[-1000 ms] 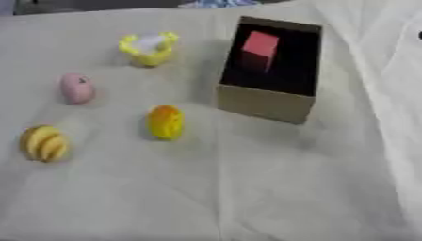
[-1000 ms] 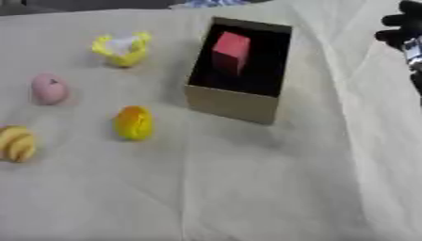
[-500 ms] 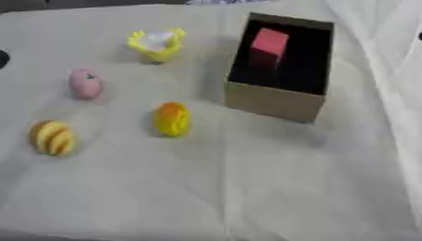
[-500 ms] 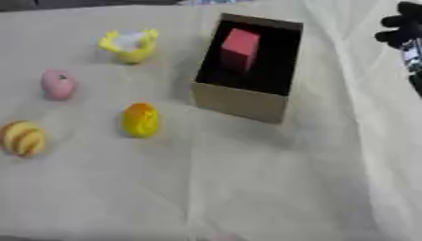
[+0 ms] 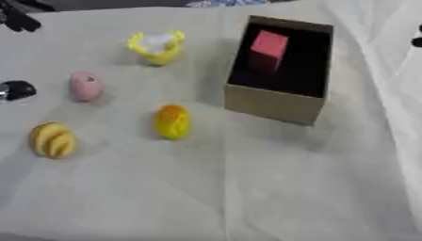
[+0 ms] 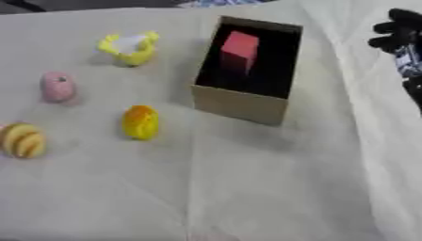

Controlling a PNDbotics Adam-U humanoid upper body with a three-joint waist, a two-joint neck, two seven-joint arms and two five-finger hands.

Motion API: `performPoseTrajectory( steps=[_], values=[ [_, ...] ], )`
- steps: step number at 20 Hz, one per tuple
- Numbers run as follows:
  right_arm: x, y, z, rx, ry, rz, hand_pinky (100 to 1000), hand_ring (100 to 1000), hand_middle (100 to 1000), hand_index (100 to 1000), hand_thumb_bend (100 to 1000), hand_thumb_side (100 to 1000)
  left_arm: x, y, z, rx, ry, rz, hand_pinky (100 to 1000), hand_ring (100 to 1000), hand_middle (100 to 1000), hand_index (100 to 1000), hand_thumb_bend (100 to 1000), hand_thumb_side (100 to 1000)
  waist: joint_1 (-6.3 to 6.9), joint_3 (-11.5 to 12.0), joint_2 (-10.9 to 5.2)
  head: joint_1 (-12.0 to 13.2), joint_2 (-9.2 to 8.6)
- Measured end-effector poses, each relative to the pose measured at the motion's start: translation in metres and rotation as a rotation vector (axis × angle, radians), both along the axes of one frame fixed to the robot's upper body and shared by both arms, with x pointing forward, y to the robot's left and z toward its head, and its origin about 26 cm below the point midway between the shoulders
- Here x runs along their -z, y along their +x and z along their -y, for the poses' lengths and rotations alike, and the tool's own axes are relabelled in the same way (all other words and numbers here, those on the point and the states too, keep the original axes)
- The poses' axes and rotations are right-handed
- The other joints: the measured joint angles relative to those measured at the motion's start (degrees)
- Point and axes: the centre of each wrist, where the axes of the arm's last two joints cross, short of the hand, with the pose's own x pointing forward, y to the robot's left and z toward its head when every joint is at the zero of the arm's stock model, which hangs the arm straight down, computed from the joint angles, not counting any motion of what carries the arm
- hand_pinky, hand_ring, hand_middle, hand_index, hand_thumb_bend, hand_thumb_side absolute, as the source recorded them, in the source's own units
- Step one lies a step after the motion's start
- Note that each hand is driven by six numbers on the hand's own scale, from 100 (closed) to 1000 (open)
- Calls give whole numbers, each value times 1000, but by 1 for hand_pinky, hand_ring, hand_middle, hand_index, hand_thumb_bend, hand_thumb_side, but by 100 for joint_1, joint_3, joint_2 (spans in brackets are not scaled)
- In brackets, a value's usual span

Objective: Pick up objects on the table and place them in the box.

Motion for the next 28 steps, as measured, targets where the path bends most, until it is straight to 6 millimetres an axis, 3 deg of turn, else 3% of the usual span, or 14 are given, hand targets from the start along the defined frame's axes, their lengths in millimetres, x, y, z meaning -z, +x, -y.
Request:
performPoseTrajectory(
  steps=[8,14,21,28],
  values=[
    [0,0,0,-2,-2,-4,894,774,764,890,100,717,10,28,-6,-4,76,-205,853,804,775,895,551,644,1,-44,41,-14,-46],
    [0,0,0,-2,-2,-4,895,774,764,890,100,718,21,34,-14,-17,93,-291,852,804,774,891,583,577,1,-66,60,-18,-71],
    [0,0,0,-2,-2,-4,895,773,763,889,100,720,37,39,-18,-32,141,-365,840,789,746,854,699,386,-29,-105,70,15,-101],
    [0,0,0,-2,-3,-6,895,773,762,887,100,722,55,43,-22,-51,177,-387,825,775,731,840,688,352,-35,-148,97,42,-102]
  ],
)
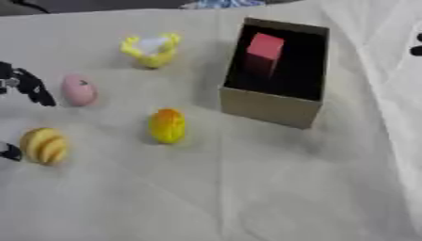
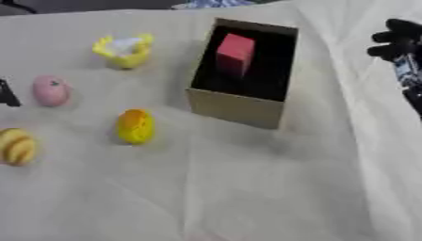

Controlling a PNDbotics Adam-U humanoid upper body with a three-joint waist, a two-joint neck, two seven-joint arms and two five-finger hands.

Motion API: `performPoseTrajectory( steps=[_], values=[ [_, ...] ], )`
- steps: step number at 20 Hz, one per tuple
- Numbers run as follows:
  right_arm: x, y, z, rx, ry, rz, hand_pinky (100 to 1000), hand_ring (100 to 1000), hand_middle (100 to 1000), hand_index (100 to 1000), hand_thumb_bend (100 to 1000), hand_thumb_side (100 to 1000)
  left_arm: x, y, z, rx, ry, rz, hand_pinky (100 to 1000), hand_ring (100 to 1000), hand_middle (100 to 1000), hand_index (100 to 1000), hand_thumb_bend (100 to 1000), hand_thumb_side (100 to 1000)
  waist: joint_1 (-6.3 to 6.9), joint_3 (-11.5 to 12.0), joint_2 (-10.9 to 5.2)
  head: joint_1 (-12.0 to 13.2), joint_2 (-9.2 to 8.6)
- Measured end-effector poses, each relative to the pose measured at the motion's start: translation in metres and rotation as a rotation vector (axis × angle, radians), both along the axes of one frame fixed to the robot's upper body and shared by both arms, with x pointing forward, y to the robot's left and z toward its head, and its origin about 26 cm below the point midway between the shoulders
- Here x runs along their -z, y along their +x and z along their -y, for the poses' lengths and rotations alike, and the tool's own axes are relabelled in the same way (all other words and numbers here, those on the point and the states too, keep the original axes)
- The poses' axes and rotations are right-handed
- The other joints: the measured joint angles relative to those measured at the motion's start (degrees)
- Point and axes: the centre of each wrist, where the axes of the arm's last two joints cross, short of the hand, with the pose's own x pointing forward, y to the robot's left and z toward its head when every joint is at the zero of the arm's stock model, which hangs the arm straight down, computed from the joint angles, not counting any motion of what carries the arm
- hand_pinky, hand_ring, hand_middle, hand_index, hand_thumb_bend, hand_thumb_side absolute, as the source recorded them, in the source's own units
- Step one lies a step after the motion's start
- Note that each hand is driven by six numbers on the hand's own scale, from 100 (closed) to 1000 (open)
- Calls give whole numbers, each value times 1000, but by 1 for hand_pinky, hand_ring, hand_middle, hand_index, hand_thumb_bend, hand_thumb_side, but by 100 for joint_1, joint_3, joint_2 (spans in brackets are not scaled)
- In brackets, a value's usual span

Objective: Pick up objects on the table and place them in the box.

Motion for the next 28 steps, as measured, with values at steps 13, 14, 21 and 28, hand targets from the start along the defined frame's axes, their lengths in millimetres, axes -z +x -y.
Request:
performPoseTrajectory(
  steps=[13,14,21,28],
  values=[
    [0,0,0,0,3,0,895,770,758,884,100,725,31,12,-10,-81,38,45,797,744,693,808,693,376,-54,-37,39,54,-40],
    [0,0,0,0,4,0,895,770,758,884,100,725,32,12,-11,-84,47,46,797,743,693,807,695,371,-60,-38,43,64,-43],
    [1,0,-1,-1,10,0,895,770,758,884,100,726,44,16,-16,-94,83,28,793,736,680,793,677,326,-84,-64,57,101,-51],
    [2,0,-1,-2,14,-1,896,769,757,883,100,728,52,20,-17,-93,87,33,764,687,624,744,546,287,-107,-65,67,122,-77]
  ],
)
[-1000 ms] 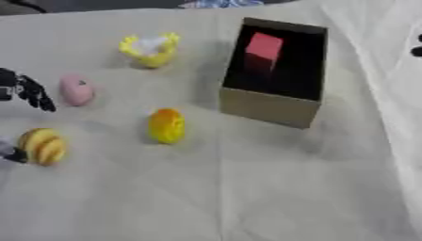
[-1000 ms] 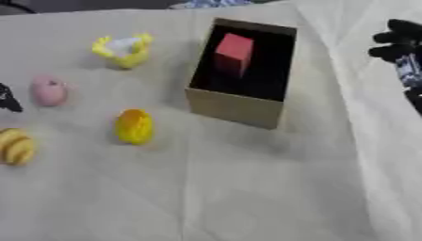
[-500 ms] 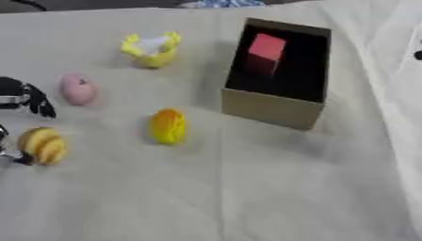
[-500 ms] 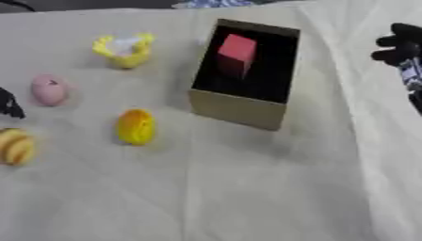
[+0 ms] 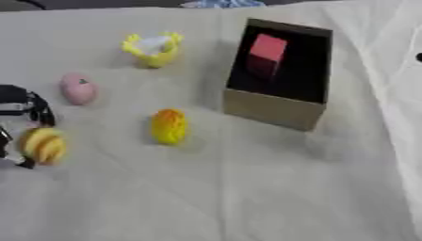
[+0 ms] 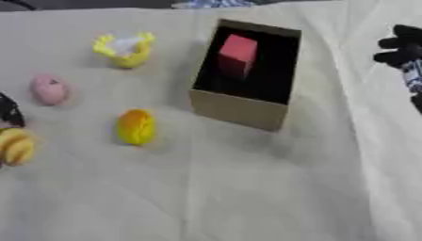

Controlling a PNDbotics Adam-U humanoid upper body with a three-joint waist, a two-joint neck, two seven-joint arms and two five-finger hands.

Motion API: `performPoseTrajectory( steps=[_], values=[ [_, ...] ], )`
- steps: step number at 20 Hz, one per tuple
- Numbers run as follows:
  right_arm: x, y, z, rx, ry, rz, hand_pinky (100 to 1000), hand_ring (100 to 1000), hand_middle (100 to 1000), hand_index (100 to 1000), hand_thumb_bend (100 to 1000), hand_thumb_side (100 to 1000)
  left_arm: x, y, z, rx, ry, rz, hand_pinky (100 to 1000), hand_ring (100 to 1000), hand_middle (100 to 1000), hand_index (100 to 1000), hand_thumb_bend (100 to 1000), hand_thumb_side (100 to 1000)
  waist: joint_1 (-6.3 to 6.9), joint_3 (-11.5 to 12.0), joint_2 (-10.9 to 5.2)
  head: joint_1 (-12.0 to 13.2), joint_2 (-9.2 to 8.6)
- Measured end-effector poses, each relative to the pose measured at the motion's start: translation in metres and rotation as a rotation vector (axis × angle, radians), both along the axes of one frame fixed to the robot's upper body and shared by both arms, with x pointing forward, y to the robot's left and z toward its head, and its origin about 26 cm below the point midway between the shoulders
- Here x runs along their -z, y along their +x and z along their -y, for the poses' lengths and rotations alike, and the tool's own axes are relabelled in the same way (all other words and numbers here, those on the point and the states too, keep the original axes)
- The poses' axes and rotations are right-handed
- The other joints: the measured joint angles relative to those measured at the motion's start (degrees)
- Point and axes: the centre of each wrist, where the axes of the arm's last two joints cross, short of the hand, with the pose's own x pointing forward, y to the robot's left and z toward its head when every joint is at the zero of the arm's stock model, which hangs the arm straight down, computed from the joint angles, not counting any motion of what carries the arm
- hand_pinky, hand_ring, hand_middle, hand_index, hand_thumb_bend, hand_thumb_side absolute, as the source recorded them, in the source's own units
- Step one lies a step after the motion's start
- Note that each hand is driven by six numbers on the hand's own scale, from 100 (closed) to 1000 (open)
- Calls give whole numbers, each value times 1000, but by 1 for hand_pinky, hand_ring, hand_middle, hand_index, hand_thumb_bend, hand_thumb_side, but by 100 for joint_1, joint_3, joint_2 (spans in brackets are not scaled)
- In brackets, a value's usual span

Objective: Pick up objects on the table and place them in the box.

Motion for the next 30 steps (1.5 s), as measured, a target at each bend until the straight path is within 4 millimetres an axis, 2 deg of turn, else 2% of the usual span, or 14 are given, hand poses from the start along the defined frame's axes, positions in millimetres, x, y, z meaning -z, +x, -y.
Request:
performPoseTrajectory(
  steps=[2,4,6,12,14,17,21,24,30],
  values=[
    [0,0,0,-1,4,0,896,769,757,883,100,729,2,1,0,1,5,9,745,661,601,719,470,257,-1,-2,1,4,-8],
    [1,0,0,0,5,0,896,770,757,883,100,730,4,2,-1,0,9,16,722,624,566,685,345,260,-1,-9,1,8,-13],
    [0,0,0,1,6,1,897,769,755,882,100,729,6,3,-1,1,6,23,719,614,556,675,301,265,-3,-10,1,9,-13],
    [0,0,1,5,8,3,897,770,755,882,100,727,4,-9,9,44,-33,43,723,623,568,690,320,275,-30,-46,1,7,-15],
    [0,0,1,6,8,4,898,770,755,882,100,725,-8,-16,16,70,-38,76,726,629,575,695,337,270,-28,-47,1,1,-16],
    [0,0,2,8,9,6,898,770,754,882,100,723,-36,-23,31,113,-39,158,731,630,576,698,341,255,6,-48,-13,-23,-16],
    [-1,0,2,8,8,7,898,770,755,883,100,715,-86,-21,64,210,-62,295,730,617,565,699,328,250,51,-52,-111,-44,-14],
    [-1,0,2,2,5,8,898,770,754,883,100,714,-117,-10,100,309,-112,348,730,611,559,698,313,262,93,-79,-163,-59,-12],
    [-1,1,0,-16,6,5,898,770,754,883,100,710,-149,25,176,460,-247,368,734,606,557,702,317,302,146,-212,-207,-51,-8]
  ],
)
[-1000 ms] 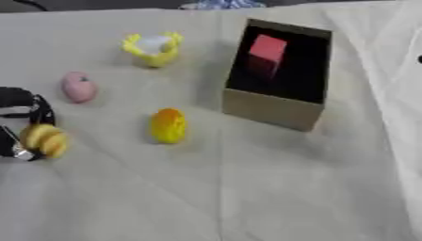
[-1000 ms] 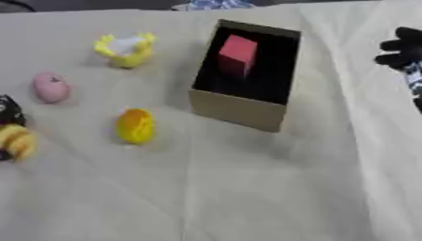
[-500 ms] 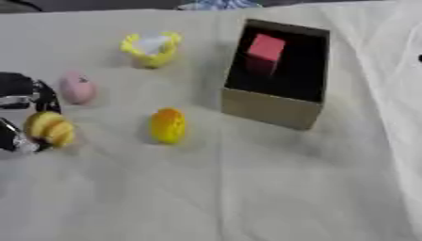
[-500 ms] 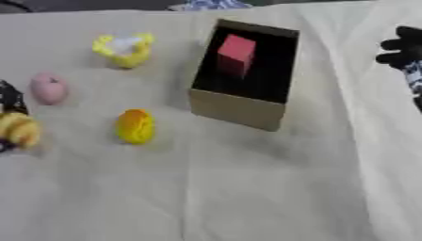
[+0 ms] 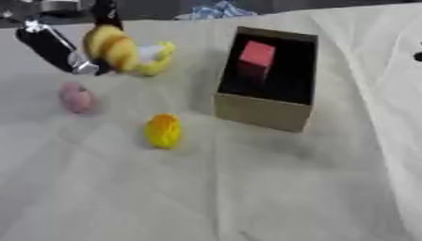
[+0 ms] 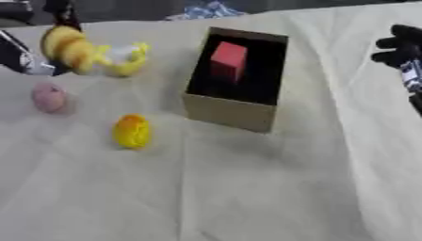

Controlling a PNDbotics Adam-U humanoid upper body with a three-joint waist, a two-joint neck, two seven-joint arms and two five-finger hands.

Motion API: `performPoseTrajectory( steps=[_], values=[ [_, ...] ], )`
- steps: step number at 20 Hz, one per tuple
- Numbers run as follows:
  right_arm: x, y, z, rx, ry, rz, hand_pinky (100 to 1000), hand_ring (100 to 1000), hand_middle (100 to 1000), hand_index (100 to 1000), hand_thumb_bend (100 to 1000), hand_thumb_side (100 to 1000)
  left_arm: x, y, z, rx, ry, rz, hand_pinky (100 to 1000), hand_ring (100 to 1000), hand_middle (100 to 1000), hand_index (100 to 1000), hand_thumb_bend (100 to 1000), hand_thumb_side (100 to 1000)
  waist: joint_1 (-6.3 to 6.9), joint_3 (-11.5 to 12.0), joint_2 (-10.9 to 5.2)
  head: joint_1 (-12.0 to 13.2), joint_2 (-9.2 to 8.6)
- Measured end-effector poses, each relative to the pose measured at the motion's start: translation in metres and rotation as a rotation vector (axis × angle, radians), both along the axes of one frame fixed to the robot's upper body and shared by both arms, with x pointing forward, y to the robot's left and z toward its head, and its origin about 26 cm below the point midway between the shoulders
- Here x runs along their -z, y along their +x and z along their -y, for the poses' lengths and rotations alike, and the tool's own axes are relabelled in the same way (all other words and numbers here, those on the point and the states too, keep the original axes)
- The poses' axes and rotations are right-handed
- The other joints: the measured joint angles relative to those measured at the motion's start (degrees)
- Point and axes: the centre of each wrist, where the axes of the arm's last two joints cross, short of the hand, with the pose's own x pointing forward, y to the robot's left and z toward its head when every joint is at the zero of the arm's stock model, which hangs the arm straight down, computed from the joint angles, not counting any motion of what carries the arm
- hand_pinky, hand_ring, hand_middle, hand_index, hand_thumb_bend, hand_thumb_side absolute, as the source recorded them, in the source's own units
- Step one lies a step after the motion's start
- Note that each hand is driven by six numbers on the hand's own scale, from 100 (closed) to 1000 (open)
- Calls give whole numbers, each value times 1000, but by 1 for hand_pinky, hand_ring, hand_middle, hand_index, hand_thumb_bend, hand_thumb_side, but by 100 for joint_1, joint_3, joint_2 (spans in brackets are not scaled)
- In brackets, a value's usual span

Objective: Pick up objects on the table and place them in the box.

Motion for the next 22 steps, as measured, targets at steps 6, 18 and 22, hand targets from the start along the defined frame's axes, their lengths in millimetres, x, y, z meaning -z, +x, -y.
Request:
performPoseTrajectory(
  steps=[6,18,22],
  values=[
    [-6,3,-5,-31,-4,18,898,770,754,884,100,711,-3,29,56,73,-52,-25,744,611,564,709,340,340,86,-207,24,132,-6],
    [-15,7,-11,-71,-9,38,899,769,754,885,100,713,22,56,104,92,-110,-57,752,617,573,724,370,369,121,-436,194,309,-17],
    [-16,7,-12,-79,-10,37,899,769,754,885,100,713,28,61,107,86,-105,-57,752,617,573,724,370,369,123,-446,204,329,-51]
  ],
)
